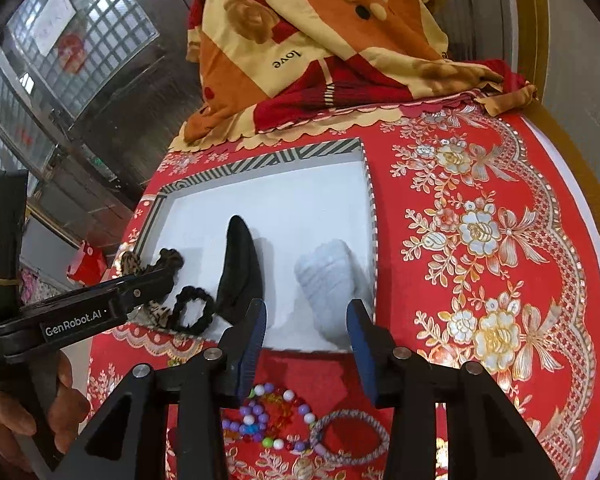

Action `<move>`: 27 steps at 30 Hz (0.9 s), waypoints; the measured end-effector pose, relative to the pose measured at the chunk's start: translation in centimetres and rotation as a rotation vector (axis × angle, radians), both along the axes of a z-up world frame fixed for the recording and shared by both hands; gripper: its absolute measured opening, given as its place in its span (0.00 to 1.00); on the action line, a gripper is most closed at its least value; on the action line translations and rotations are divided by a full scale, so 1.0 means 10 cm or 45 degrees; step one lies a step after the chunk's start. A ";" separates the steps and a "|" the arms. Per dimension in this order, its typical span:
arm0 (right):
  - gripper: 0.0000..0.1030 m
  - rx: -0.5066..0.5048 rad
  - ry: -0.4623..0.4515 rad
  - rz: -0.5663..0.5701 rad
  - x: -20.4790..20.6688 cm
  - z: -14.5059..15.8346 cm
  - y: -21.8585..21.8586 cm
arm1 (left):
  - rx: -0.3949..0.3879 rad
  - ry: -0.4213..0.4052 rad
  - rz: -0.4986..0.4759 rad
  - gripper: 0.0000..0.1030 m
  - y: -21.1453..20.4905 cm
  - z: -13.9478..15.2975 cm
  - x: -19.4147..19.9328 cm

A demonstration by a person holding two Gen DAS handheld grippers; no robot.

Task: Organize jewelry
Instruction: 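Withdraw both tools and move the left tool over the red bow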

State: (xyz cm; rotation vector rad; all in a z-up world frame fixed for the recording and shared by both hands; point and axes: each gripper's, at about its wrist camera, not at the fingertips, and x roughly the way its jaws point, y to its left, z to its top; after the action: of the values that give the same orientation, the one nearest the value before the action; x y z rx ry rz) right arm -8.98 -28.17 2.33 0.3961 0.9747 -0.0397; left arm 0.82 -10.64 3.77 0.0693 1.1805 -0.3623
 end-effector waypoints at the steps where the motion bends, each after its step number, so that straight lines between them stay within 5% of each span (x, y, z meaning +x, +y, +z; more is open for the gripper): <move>1: 0.39 -0.005 -0.004 0.005 -0.02 0.02 0.02 | 0.001 -0.006 0.002 0.55 0.01 0.02 -0.03; 27: 0.49 -0.048 -0.034 0.236 -0.70 0.25 0.61 | 0.008 -0.079 0.156 0.55 0.53 0.26 -1.07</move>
State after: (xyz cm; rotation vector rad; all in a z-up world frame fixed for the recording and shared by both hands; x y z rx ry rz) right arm -15.95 -22.03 4.85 0.2696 0.9796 0.1148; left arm -9.86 -5.35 6.42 0.0135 1.1185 -0.2464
